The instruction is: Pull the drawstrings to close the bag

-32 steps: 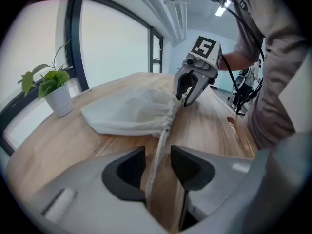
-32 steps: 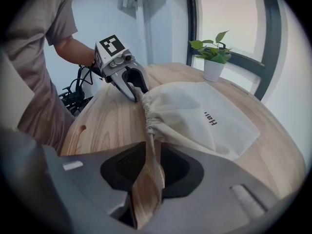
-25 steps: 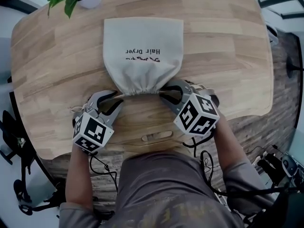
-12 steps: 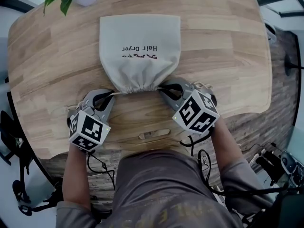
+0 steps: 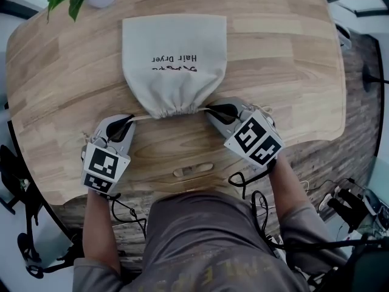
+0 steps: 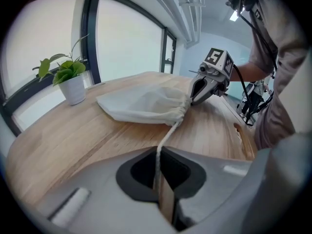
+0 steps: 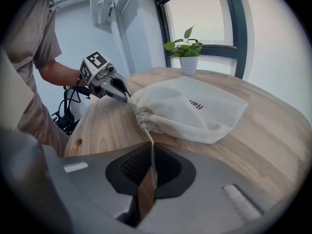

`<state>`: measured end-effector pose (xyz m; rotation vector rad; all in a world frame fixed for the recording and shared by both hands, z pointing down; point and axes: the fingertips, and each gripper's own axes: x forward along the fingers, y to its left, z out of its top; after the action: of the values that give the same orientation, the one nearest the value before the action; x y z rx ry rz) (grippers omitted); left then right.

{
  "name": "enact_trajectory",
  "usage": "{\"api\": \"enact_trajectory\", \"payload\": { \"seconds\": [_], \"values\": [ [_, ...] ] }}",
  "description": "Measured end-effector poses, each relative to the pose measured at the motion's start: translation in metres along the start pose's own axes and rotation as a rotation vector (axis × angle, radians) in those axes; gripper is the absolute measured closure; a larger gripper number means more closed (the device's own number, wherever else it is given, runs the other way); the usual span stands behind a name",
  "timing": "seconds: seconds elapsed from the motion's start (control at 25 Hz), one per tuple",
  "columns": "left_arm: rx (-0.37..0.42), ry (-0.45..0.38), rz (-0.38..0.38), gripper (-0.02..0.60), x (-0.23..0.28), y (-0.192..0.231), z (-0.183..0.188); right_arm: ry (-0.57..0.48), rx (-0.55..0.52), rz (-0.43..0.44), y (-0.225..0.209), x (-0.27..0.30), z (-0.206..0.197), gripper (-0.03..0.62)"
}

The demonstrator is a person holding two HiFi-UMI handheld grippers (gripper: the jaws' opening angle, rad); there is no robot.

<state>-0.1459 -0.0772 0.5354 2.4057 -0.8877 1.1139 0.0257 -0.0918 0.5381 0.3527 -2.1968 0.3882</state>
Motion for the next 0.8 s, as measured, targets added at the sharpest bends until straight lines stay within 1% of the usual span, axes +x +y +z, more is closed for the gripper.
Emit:
{"api": "enact_trajectory", "payload": {
  "seconds": [0.12,0.24,0.32,0.44,0.6,0.68,0.8],
  "values": [
    [-0.006,-0.041,0.044,0.578,-0.010,0.004,0.019,-0.035,0.023,-0.031,-0.006,-0.013,0.012,0.559],
    [-0.010,-0.106,0.102,0.578,-0.038,0.008,0.053,-0.100,0.054,-0.077,-0.010,-0.046,0.039,0.559],
    [0.006,-0.170,0.147,0.578,-0.060,0.017,0.083,-0.160,0.056,-0.119,-0.018,-0.073,0.067,0.559],
    [0.043,-0.294,0.232,0.578,-0.099,0.042,0.139,-0.287,0.039,-0.195,-0.037,-0.117,0.121,0.559],
    [0.057,-0.429,0.327,0.578,-0.162,0.054,0.204,-0.427,0.024,-0.267,-0.039,-0.181,0.179,0.559],
    [0.067,-0.487,0.372,0.578,-0.190,0.057,0.232,-0.482,0.015,-0.306,-0.038,-0.211,0.204,0.557],
    [0.072,-0.560,0.419,0.578,-0.223,0.057,0.262,-0.559,0.003,-0.355,-0.034,-0.249,0.235,0.559]
  ]
}}
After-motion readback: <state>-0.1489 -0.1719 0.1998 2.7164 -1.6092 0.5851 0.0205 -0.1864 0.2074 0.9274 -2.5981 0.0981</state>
